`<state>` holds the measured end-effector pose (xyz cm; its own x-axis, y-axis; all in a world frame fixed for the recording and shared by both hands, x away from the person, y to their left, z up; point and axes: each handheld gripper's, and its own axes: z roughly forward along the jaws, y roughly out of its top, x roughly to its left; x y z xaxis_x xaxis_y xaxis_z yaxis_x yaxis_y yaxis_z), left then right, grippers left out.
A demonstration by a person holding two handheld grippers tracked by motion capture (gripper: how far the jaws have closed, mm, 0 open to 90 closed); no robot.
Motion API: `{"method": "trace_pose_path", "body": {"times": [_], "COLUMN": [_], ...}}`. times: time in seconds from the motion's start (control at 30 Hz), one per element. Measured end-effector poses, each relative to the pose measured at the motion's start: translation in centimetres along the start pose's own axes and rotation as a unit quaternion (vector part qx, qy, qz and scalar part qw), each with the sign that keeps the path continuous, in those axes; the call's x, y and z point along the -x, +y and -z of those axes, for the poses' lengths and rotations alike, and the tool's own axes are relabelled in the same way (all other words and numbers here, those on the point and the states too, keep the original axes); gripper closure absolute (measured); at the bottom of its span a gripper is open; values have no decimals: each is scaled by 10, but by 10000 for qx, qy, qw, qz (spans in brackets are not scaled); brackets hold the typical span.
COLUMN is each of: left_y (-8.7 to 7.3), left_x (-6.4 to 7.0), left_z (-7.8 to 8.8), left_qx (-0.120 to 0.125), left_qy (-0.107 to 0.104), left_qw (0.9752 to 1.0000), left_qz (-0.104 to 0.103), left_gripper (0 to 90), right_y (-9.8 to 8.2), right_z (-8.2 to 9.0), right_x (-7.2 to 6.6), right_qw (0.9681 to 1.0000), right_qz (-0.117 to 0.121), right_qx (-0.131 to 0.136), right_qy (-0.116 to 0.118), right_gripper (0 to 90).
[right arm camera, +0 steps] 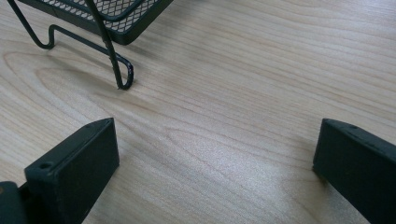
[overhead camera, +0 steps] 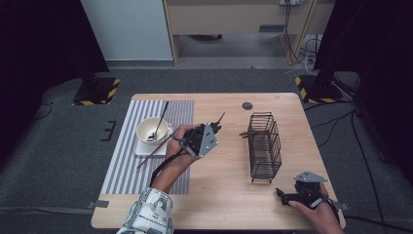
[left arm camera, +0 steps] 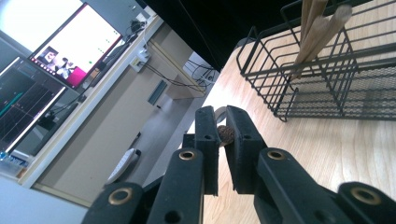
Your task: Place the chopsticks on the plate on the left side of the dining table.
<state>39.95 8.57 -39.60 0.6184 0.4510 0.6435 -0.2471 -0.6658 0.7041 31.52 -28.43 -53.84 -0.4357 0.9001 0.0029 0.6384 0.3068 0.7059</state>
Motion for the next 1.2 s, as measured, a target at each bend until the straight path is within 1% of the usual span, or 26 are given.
{"method": "trace_pose_path", "body": {"times": [0.17, 0.23, 0.4, 0.47, 0.73, 1.03, 1.2], "left_y": [-12, -15, -25, -29, -39, -50, -55], "left_x": [-1, -1, 0, -1, -2, -4, -6], "left_z": [7, 9, 15, 17, 27, 36, 41], "left_qx": [-57, -82, -110, -141, -143, -225, -250], "left_qy": [59, 58, 91, 107, 178, 235, 277], "left_qw": [9999, 9999, 9998, 9997, 9995, 9992, 9989], "left_qz": [81, 74, 158, 162, 238, 236, 273], "left_gripper": [831, 831, 832, 831, 831, 832, 831], "right_y": [0, 0, 0, 0, 0, 0, 0], "right_z": [0, 0, 0, 0, 0, 0, 0], "right_x": [0, 0, 0, 0, 0, 0, 0], "right_qw": [10000, 10000, 10000, 10000, 10000, 10000, 10000], "right_qz": [4, -10, -28, -28, -29, -29, -30], "right_qx": [3, 0, -5, -4, -5, -5, -5], "right_qy": [1, -3, -4, -2, -3, -1, -3], "right_gripper": [2, 2, 2, 2, 2, 2, 2]}}
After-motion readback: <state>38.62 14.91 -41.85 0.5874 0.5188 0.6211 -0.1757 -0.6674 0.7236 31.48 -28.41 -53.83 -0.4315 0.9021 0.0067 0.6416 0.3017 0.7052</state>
